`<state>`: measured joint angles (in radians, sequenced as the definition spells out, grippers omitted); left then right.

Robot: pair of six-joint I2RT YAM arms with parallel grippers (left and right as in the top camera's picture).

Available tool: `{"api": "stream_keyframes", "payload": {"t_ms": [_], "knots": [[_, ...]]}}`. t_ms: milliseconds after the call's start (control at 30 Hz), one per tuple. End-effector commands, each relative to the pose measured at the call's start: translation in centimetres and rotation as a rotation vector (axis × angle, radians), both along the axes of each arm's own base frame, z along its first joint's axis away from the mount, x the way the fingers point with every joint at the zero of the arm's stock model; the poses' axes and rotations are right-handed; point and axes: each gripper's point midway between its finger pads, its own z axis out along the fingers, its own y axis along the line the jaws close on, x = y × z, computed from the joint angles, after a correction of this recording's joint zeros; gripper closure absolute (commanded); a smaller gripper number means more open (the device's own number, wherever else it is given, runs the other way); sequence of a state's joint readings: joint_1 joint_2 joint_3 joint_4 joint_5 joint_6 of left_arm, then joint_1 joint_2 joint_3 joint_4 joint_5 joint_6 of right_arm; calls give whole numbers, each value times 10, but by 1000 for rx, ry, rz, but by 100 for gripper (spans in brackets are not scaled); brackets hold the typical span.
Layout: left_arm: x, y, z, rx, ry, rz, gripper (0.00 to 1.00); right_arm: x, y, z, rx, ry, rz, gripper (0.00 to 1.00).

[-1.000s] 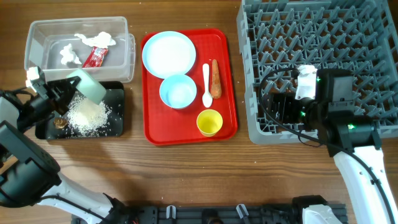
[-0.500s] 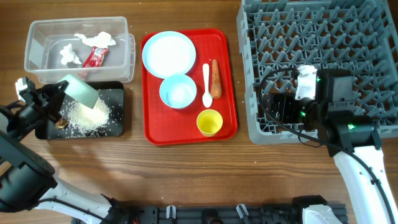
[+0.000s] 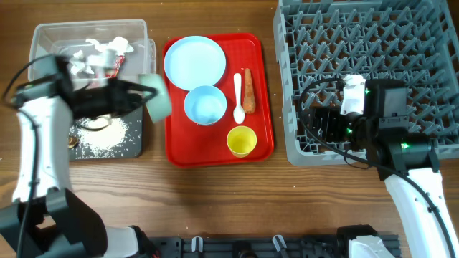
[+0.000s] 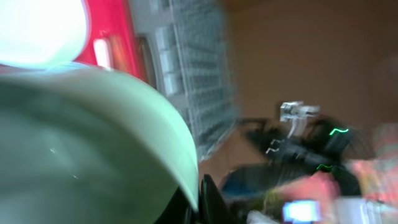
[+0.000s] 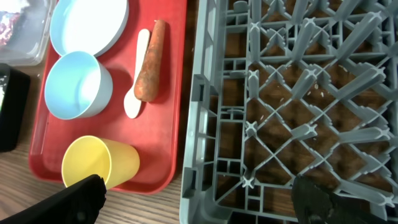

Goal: Sort waste into correct bins and load items into the dishwasher rack
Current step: 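Set green bowl back on red tray with left gripper, then grasp yellow cup with left gripper and lift it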

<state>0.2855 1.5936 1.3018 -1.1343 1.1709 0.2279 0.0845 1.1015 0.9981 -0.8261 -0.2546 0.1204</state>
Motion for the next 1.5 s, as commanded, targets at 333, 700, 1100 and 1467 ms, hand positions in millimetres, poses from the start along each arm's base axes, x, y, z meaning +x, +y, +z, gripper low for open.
{"api": "stream_keyframes", "payload": {"t_ms": [333,700,1100,1467], "knots": [[-43,-93,-123,1055,148,14,96,3,2,5,16,-8,-3,2],[-52,-118,-180,1145,184,-88,55,3,2,5,16,-11,-3,1],[-26,-145,-109,1059,124,-74,37,7,3,8,17,-30,-3,1],[-50,-160,-143,1019,214,-227,60,8,3,8,17,-32,-3,2]]}}
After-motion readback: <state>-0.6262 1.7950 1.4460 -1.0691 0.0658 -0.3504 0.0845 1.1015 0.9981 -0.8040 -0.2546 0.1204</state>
